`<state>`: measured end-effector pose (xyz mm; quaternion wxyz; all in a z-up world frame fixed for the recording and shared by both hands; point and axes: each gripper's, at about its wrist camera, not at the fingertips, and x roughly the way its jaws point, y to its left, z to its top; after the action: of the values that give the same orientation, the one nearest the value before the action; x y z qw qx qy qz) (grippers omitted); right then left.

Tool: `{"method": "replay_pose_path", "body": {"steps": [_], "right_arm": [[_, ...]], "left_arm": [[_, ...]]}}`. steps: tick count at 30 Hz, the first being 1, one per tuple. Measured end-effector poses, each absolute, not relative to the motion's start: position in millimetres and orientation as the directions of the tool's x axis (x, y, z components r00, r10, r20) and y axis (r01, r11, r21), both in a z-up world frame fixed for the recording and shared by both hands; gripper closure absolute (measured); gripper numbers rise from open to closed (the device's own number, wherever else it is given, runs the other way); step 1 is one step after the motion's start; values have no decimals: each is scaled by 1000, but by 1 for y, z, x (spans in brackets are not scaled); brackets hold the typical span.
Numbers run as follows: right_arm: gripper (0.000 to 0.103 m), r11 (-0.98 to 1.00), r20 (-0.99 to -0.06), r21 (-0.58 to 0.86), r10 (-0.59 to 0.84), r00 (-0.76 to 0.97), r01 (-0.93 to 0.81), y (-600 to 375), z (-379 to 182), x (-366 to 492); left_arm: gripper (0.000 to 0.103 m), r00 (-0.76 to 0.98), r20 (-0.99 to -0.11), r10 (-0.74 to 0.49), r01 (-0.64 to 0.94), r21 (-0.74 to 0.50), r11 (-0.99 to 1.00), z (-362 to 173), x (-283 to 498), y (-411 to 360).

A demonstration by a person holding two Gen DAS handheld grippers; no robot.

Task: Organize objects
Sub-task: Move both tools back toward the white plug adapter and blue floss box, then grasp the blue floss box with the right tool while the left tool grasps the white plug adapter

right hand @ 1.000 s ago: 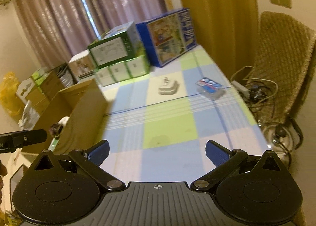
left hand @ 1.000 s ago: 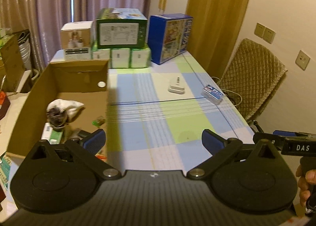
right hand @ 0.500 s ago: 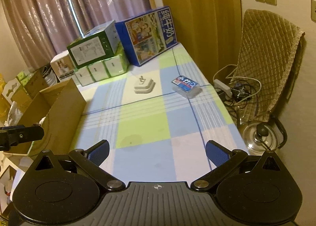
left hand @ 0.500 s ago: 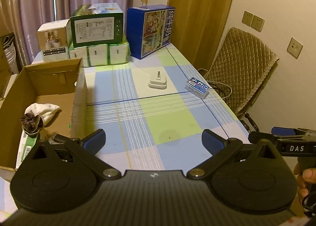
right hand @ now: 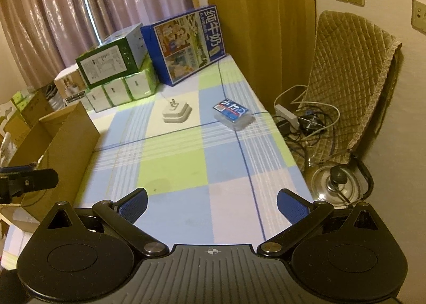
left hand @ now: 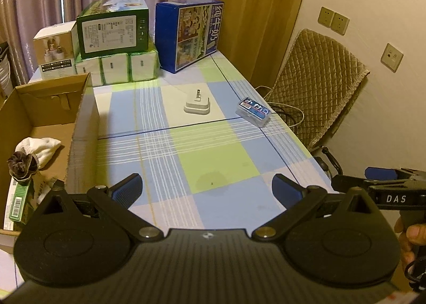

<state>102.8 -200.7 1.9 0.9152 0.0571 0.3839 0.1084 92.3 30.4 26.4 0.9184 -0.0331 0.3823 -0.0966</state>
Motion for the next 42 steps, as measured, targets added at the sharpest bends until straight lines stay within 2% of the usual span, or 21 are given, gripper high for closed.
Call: {"method": "replay_pose_path", "body": {"steps": [12, 21, 28, 42], "right_arm": [[2, 974, -694, 141, 224, 684, -176, -203, -6, 123], [2, 958, -672, 51, 241, 701, -281, -212, -20, 178], [3, 933, -658, 26, 285, 697, -358, -220, -40, 241], [18, 864, -701, -42, 333, 631, -502, -204, -101, 367]], "left_arm": [[1, 694, -696, -185, 168, -94, 981, 19, 110, 21], [1, 698, -696, -169, 150, -88, 985, -3, 170, 10], [1, 687, -717, -121, 143, -29, 989, -35, 228, -5], [1, 680, -729, -85, 136, 11, 991, -87, 319, -17]]}}
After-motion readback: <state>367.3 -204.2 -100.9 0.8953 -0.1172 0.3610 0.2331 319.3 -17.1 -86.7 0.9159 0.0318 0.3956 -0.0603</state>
